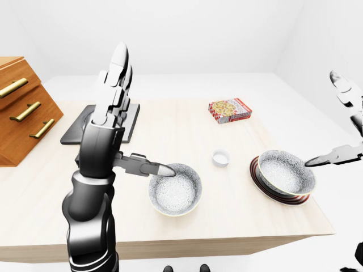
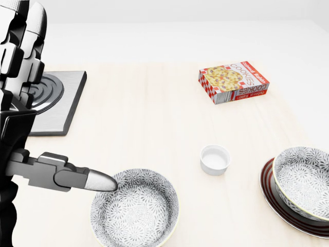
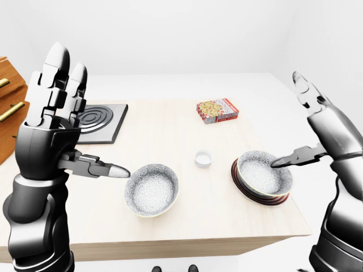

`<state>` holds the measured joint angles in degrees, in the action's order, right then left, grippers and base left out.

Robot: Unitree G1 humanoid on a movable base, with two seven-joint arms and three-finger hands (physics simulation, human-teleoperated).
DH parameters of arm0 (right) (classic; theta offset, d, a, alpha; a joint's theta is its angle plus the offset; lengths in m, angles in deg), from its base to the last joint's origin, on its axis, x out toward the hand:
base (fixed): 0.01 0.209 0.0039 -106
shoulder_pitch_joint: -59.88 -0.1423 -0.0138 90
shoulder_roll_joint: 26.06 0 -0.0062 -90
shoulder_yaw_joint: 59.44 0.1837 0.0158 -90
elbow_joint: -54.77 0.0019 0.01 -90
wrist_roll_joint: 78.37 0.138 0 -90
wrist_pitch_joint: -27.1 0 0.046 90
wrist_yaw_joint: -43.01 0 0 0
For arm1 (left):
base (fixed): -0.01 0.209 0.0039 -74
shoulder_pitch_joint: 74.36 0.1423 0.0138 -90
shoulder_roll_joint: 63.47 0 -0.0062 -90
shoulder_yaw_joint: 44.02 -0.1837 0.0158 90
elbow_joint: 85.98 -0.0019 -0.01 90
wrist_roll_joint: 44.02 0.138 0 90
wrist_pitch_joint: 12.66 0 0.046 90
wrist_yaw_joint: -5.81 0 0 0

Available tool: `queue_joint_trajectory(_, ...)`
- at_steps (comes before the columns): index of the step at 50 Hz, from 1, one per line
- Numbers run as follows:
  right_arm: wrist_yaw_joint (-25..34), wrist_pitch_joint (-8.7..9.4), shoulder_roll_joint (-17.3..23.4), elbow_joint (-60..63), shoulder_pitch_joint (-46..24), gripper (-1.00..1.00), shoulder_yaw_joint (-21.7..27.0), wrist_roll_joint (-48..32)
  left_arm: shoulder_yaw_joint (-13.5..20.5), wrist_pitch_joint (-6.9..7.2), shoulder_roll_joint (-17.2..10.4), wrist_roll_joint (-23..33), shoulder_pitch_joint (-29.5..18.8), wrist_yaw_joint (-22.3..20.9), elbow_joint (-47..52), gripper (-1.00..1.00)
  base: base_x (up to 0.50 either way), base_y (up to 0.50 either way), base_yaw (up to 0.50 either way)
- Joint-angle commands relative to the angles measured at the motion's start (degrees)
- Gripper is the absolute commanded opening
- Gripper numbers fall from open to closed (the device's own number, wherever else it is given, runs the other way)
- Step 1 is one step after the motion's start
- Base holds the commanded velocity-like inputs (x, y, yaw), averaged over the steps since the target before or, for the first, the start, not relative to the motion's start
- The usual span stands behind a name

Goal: Pick the akita bowl from table center and place it on the plate.

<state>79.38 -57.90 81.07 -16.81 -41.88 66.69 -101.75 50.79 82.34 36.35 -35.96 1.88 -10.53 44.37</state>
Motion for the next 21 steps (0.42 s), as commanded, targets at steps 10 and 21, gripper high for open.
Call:
queue_joint_trajectory(10, -16.1, 0.00, -9.6, 22.4, -10.9, 1.00, -6.5, 25.1, 1.8, 0.00, -0.1, -3.6, -0.8, 3.1, 3.4, 1.00, 0.00, 0.00, 0.00)
queue_joint_trajectory(21, -20.8, 0.00, -8.7, 24.1, -7.6, 1.00, -7.9, 33.2, 3.3, 0.00, -0.8, -7.8, -0.7, 6.2, 3.0, 1.00, 0.00, 0.00, 0.00)
